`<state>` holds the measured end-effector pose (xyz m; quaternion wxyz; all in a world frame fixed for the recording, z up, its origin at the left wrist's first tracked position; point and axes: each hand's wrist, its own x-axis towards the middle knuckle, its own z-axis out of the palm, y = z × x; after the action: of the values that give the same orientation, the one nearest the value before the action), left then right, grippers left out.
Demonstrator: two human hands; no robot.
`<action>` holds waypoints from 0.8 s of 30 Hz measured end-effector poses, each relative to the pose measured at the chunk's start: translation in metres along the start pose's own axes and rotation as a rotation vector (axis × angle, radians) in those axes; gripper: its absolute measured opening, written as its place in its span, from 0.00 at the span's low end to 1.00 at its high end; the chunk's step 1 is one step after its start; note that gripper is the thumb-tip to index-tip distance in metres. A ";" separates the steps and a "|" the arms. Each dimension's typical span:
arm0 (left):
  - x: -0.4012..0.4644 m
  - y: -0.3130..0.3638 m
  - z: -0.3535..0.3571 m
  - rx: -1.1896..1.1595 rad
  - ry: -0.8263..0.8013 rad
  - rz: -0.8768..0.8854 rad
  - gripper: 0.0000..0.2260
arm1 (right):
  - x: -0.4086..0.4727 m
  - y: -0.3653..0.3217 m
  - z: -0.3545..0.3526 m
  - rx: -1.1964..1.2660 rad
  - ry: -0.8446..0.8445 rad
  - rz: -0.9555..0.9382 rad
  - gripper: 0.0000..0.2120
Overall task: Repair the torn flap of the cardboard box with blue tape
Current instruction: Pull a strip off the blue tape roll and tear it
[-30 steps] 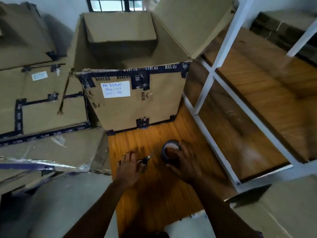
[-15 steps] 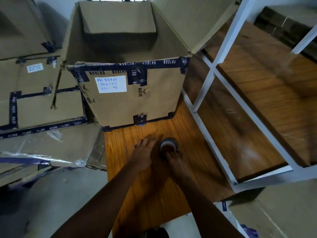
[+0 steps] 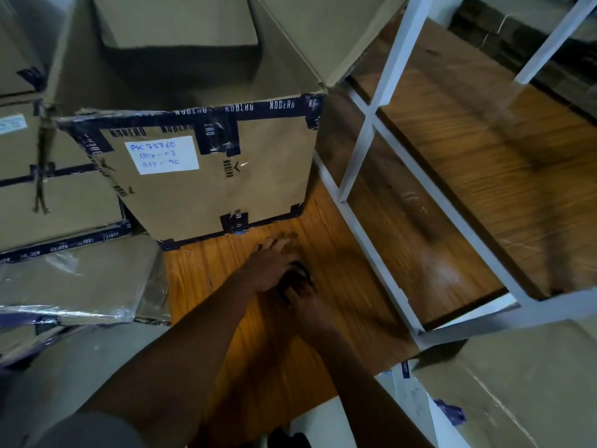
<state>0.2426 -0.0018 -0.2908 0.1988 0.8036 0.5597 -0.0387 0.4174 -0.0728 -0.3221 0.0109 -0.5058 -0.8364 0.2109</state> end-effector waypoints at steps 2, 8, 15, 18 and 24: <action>0.004 -0.002 -0.005 -0.010 0.011 0.006 0.25 | 0.002 0.002 0.005 -0.005 0.003 0.008 0.25; 0.010 -0.003 -0.001 -0.292 0.008 -0.070 0.19 | 0.005 0.001 0.011 0.050 0.003 0.033 0.31; -0.005 -0.006 0.021 -0.488 -0.025 -0.114 0.11 | 0.002 -0.007 -0.003 0.098 -0.027 0.156 0.35; -0.013 -0.011 0.026 -0.567 0.028 -0.151 0.08 | 0.002 -0.011 -0.006 0.039 -0.036 0.166 0.29; -0.027 -0.020 0.028 -0.503 0.006 -0.135 0.20 | 0.001 -0.033 -0.004 0.004 -0.025 0.147 0.29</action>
<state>0.2189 -0.0294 -0.3142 0.3876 0.6898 0.6047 0.0909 0.3901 -0.0841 -0.3061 -0.0141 -0.5633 -0.7965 0.2193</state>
